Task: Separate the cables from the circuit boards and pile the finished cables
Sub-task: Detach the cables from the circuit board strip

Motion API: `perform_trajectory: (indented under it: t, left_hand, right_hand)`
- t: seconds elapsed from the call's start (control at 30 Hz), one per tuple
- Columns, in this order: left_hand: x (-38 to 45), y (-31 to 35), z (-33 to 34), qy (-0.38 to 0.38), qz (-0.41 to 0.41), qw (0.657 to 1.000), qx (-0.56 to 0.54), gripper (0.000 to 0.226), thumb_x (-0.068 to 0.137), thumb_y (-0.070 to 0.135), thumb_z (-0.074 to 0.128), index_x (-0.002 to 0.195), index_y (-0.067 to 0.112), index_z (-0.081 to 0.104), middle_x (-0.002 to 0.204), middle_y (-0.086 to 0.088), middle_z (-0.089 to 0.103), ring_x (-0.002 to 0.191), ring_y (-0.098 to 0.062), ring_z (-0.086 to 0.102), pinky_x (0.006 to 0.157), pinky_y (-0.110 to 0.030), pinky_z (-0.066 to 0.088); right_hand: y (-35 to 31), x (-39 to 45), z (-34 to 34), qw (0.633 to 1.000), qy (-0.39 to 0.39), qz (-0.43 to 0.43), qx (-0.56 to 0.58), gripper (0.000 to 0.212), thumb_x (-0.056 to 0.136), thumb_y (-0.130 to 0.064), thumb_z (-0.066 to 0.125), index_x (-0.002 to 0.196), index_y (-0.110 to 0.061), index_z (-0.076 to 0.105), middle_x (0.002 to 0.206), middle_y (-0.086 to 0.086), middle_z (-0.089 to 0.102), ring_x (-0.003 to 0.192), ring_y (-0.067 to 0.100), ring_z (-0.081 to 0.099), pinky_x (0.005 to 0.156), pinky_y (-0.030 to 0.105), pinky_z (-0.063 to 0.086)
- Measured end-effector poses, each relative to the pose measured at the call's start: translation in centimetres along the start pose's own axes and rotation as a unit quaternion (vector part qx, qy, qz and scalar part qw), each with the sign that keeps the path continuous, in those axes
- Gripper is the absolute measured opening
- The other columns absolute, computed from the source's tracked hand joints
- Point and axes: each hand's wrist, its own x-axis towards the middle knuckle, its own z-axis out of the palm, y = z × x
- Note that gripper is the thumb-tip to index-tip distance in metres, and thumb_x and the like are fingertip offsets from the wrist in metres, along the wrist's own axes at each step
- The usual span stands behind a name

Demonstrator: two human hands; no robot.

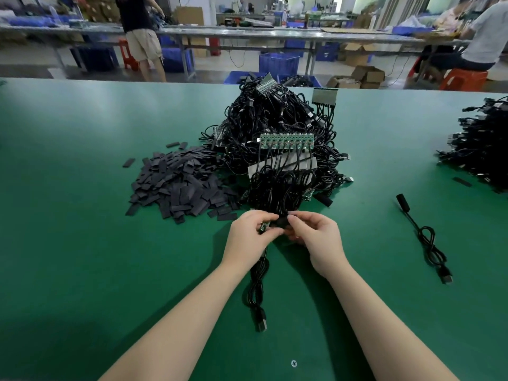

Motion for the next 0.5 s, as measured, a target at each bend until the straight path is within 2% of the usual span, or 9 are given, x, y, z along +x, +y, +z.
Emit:
perform_trajectory:
  t: [0.1,0.2,0.3,0.37,0.43,0.5]
  left_hand:
    - [0.1,0.0,0.1,-0.017,-0.003,1.000,-0.003,0.023,0.077,0.038,0.078,0.098,0.040,0.071,0.099,0.024,0.062,0.097,0.012,0.054,0.079,-0.005,0.042]
    - [0.1,0.0,0.0,-0.024,-0.011,0.999,-0.032,0.021,0.077,0.034,0.078,0.091,0.046,0.069,0.099,0.018,0.066,0.094,0.007,0.059,0.080,-0.010,0.046]
    - [0.2,0.1,-0.3,-0.040,-0.020,0.997,-0.061,0.015,0.080,0.033,0.077,0.092,0.041,0.072,0.099,0.017,0.069,0.095,0.003,0.062,0.083,-0.014,0.049]
    - [0.2,0.4,-0.6,-0.048,-0.027,0.995,-0.084,0.015,0.080,0.034,0.077,0.088,0.045,0.071,0.095,0.021,0.070,0.093,0.005,0.063,0.082,-0.011,0.048]
    - [0.2,0.5,-0.9,-0.053,-0.031,0.993,-0.096,0.017,0.080,0.033,0.078,0.083,0.047,0.070,0.093,0.025,0.070,0.091,0.005,0.064,0.081,-0.009,0.047]
    - [0.3,0.5,-1.0,-0.053,-0.047,0.992,-0.108,0.017,0.080,0.030,0.079,0.080,0.046,0.071,0.090,0.021,0.072,0.087,0.000,0.065,0.082,-0.015,0.050]
  right_hand:
    - [0.0,0.2,-0.2,1.000,-0.012,0.005,0.016,0.012,0.090,-0.011,0.071,0.089,-0.021,0.079,0.077,0.007,0.076,0.068,0.018,0.071,0.062,0.025,0.055]
    - [0.1,-0.1,-0.2,0.999,-0.040,-0.010,0.025,0.010,0.082,-0.023,0.078,0.091,-0.027,0.080,0.080,0.005,0.076,0.070,0.016,0.070,0.067,0.025,0.055]
    - [0.1,-0.4,-0.5,0.996,-0.083,-0.019,-0.002,0.031,0.067,-0.037,0.083,0.097,-0.028,0.079,0.086,0.017,0.074,0.077,0.018,0.068,0.078,0.036,0.059]
    - [0.2,-0.5,-0.6,0.996,-0.088,-0.023,-0.014,0.030,0.070,-0.035,0.083,0.098,-0.027,0.079,0.089,0.018,0.074,0.079,0.021,0.068,0.085,0.042,0.058]
    - [0.2,-0.6,-0.5,0.996,-0.082,-0.029,-0.021,0.018,0.080,-0.022,0.081,0.096,-0.027,0.079,0.089,0.012,0.077,0.079,0.018,0.070,0.086,0.041,0.058]
    - [0.2,-0.7,-0.4,0.997,-0.071,-0.028,-0.031,0.016,0.084,-0.015,0.079,0.093,-0.027,0.080,0.087,0.008,0.077,0.079,0.017,0.070,0.085,0.041,0.058]
